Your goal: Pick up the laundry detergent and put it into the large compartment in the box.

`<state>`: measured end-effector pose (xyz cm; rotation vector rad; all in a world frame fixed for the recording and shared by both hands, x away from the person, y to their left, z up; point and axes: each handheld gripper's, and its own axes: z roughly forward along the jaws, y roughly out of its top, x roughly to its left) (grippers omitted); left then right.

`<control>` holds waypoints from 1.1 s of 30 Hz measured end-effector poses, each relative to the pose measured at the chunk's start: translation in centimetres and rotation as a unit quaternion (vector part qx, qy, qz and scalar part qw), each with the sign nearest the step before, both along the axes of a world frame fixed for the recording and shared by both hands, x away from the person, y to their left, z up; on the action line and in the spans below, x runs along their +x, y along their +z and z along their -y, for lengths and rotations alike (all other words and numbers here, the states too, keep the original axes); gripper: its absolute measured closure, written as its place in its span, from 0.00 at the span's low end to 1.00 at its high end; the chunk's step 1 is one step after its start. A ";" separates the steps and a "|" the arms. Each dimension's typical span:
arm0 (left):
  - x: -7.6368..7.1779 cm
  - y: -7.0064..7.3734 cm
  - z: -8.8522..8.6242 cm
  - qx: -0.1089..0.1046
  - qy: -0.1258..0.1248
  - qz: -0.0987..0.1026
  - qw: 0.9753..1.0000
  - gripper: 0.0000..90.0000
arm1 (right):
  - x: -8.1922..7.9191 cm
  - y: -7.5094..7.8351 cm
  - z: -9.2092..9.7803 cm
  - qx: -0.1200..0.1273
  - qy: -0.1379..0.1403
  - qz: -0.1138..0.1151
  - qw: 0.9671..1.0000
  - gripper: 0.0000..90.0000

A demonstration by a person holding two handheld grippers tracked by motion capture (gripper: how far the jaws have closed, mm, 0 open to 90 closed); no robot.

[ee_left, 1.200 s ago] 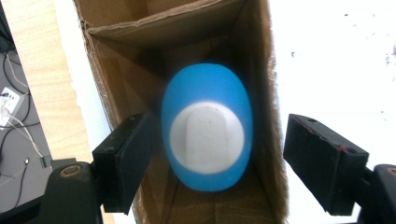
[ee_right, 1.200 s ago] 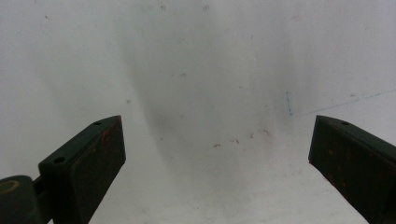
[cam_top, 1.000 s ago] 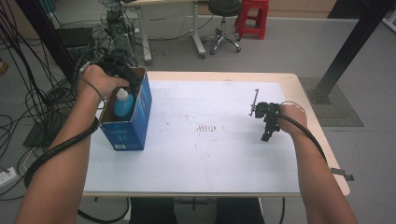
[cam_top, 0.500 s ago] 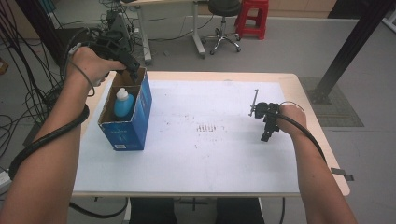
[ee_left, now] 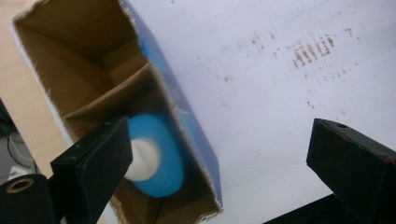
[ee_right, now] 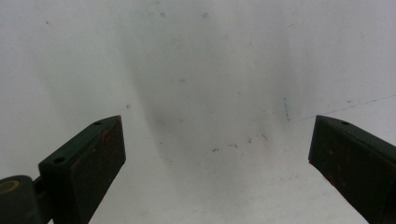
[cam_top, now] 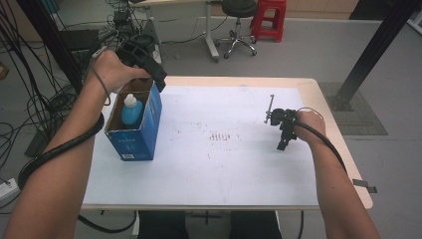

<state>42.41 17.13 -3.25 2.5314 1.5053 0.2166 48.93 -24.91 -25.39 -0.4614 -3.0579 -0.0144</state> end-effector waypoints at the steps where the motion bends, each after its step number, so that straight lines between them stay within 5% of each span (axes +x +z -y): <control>1: 0.0 0.0 0.3 0.002 -0.010 0.000 1.000 0.08 | 0.0 0.0 0.0 0.000 0.000 0.000 1.000 0.04; 9: -0.6 -0.5 3.0 0.003 -0.090 -0.014 0.996 0.08 | 0.0 0.1 0.0 0.000 0.004 0.002 1.000 0.04; 19: -1.9 -1.5 5.5 0.010 -0.187 -0.018 0.982 0.07 | 0.1 0.3 -0.3 0.000 0.009 0.004 1.000 0.04; 26: -3.1 -2.3 7.2 0.017 -0.261 -0.022 0.965 0.07 | 0.1 0.3 -0.5 -0.002 0.011 0.003 1.000 0.04; 33: -4.5 -3.2 9.1 0.024 -0.304 -0.030 0.952 0.07 | 0.1 0.3 -0.7 -0.002 0.011 0.003 1.000 0.04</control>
